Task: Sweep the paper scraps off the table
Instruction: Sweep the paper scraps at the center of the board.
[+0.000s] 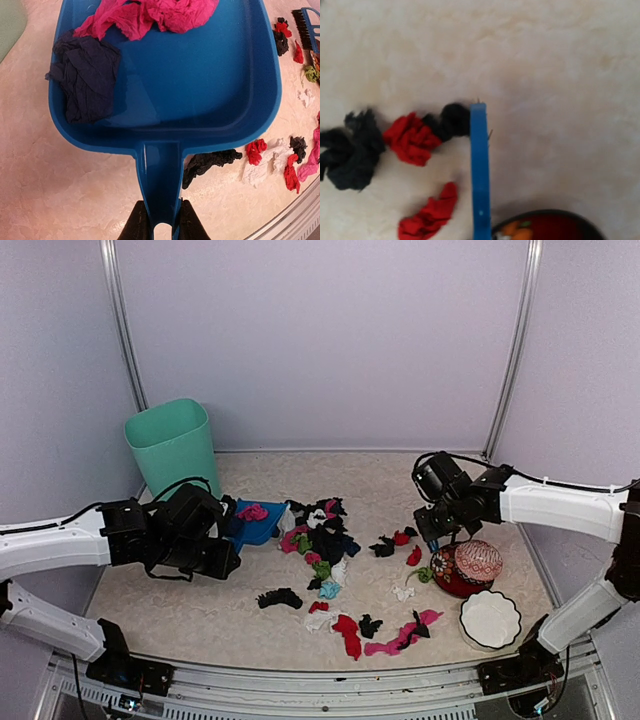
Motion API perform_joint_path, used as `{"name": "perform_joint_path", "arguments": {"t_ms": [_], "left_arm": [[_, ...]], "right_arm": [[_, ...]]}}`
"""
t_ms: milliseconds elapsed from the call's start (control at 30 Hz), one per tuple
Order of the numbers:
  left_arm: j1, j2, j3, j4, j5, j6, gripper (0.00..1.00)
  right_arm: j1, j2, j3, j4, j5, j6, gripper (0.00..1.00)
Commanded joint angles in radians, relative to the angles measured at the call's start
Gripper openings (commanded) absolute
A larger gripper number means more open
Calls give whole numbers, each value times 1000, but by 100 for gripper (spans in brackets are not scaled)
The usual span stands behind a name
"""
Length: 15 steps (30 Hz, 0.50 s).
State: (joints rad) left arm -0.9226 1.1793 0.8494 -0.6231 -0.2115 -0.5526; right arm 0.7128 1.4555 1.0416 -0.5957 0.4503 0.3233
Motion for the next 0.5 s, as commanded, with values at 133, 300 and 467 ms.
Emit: {"name": "perform_joint_path", "arguments": {"t_ms": [133,300,467], "left_arm": [[-42,22,-21,46,-6,-7,0],[-47,23,-25,46,-13,-4,0],[-47,26,-21,51,-13,3,0]], "right_arm": [[-3,106,11,105,-226,44,0],[25,79,23,153,-351,61,0],[46,-14,48,132,-343,85,0]]}}
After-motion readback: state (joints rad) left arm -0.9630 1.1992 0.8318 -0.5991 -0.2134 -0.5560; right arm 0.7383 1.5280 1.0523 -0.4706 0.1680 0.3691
